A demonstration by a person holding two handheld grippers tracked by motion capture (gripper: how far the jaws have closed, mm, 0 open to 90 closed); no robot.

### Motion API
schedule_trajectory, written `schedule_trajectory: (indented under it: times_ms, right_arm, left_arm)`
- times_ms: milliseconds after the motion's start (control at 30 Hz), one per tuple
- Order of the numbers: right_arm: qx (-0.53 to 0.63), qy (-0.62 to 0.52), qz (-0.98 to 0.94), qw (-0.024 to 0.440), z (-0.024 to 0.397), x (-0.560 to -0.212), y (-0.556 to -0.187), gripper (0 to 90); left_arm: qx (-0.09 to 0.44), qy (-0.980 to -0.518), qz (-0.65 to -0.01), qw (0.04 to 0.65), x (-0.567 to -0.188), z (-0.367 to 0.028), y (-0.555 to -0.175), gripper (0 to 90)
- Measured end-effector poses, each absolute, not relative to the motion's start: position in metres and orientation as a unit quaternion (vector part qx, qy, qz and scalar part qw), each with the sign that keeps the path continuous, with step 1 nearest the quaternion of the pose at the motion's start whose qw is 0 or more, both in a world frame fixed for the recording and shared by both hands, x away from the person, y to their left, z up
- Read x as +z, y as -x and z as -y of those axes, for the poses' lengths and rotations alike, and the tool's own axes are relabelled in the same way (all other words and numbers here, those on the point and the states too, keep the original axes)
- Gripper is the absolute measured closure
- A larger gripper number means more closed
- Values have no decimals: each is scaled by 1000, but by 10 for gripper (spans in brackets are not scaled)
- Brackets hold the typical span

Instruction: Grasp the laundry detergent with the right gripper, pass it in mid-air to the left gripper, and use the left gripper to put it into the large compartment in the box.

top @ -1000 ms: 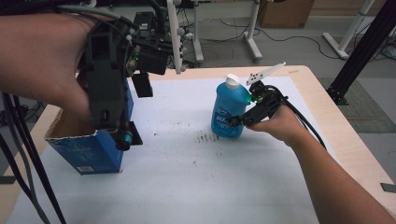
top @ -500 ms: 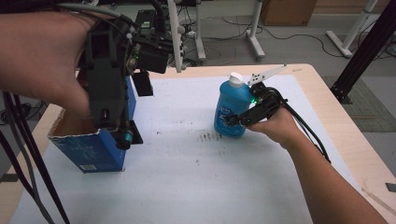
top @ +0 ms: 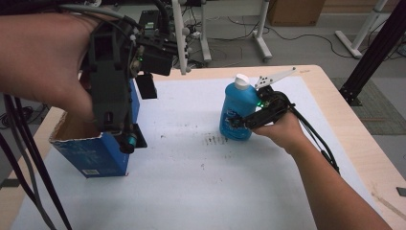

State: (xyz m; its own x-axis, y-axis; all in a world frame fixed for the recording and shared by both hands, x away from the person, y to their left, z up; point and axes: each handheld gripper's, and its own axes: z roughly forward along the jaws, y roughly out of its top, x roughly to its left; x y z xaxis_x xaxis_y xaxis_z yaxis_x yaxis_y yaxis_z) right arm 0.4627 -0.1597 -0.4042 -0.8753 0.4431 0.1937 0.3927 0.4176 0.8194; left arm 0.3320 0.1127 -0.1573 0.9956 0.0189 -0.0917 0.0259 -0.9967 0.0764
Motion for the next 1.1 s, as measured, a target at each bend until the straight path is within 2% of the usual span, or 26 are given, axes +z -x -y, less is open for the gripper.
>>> schedule_trajectory:
  times_ms: [33, 67, 167, 433, 533, 1100]
  right_arm:
    - [479, -248, -841, 26, 160, -404, -463, 180]
    - [483, -242, -841, 28, 159, -404, -462, 237]
    - [487, -239, -839, 32, 158, -404, -462, 261]
    - [489, -241, -838, 36, 159, -404, -460, 281]
    - [492, -239, -836, 35, 160, -404, -460, 327]
    - [495, -235, -835, 45, 159, -405, -459, 379]
  left_arm:
    - [-46, -998, -13, 40, -158, -113, -332, 21]
    - [-46, -998, -14, 40, -158, -112, -332, 22]
    - [-47, -998, -15, 40, -158, -112, -332, 21]
    - [-46, -998, -14, 38, -158, -113, -333, 22]
    - [-46, -998, -14, 39, -158, -114, -333, 22]
    - [-46, -998, -17, 38, -159, -114, -334, 22]
